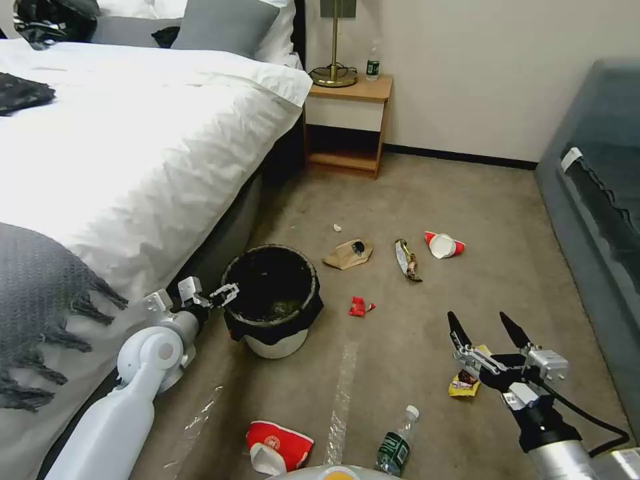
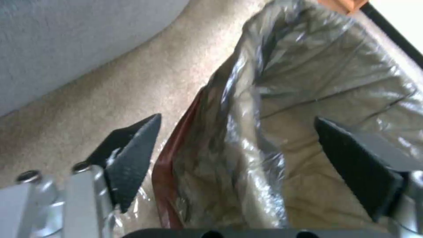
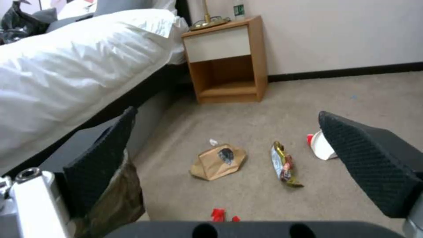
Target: Pick up the trash can from the floor.
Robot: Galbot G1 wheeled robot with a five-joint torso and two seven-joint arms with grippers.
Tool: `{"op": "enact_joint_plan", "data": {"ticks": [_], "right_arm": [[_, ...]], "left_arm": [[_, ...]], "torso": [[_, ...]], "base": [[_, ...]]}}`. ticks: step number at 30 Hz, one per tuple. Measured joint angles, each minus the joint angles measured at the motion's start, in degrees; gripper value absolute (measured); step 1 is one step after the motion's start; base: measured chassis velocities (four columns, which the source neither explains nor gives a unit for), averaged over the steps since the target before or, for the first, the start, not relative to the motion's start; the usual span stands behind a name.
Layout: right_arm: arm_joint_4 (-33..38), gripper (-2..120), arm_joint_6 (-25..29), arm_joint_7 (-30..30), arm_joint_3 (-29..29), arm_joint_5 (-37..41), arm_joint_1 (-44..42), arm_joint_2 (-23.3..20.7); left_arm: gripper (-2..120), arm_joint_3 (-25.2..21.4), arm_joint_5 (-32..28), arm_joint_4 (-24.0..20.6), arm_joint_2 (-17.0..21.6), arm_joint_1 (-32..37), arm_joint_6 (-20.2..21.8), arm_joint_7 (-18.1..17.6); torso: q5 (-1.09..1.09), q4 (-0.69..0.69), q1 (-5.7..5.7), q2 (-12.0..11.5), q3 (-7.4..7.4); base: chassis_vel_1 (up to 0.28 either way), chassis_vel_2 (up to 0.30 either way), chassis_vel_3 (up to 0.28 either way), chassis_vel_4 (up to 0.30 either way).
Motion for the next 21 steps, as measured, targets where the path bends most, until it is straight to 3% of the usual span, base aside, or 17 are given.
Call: {"op": "enact_joint_plan", "data": {"ticks": [10, 12, 16, 17, 21], "right_arm": [[0.5, 100, 0.2, 0.0, 0.2, 0.1, -0.2, 0.2], [0.5, 100, 0.2, 0.0, 0.2, 0.1, -0.2, 0.3], [0.5, 100, 0.2, 0.0, 0.1, 0.1, -0.2, 0.4], [0.5, 100, 0.3, 0.0, 0.1, 0.0, -0.2, 0.5], [0.4, 100, 0.4, 0.2, 0.0, 0.0, -0.1, 0.5]], "left_arm": [[55, 1.3, 1.6, 1.2, -0.8, 0.0, 0.5, -0.2], [43, 1.3, 1.7, 1.4, -0.8, 0.0, 0.5, -0.1], [34, 1.3, 2.3, 1.4, -0.8, 0.1, 0.4, 0.1], [26, 1.3, 2.5, 1.4, -0.8, 0.2, 0.3, 0.1], [13, 1.1, 2.9, 1.4, -0.8, 0.4, 0.1, 0.4]], "torso": [[0.0, 0.0, 0.0, 0.0, 0.0], [0.0, 0.0, 0.0, 0.0, 0.0], [0.0, 0.0, 0.0, 0.0, 0.0], [0.0, 0.0, 0.0, 0.0, 0.0], [0.0, 0.0, 0.0, 0.0, 0.0]], "base": [[0.0, 0.0, 0.0, 0.0], [0.0, 0.0, 0.0, 0.0], [0.0, 0.0, 0.0, 0.0], [0.0, 0.0, 0.0, 0.0], [0.0, 0.0, 0.0, 0.0]]}}
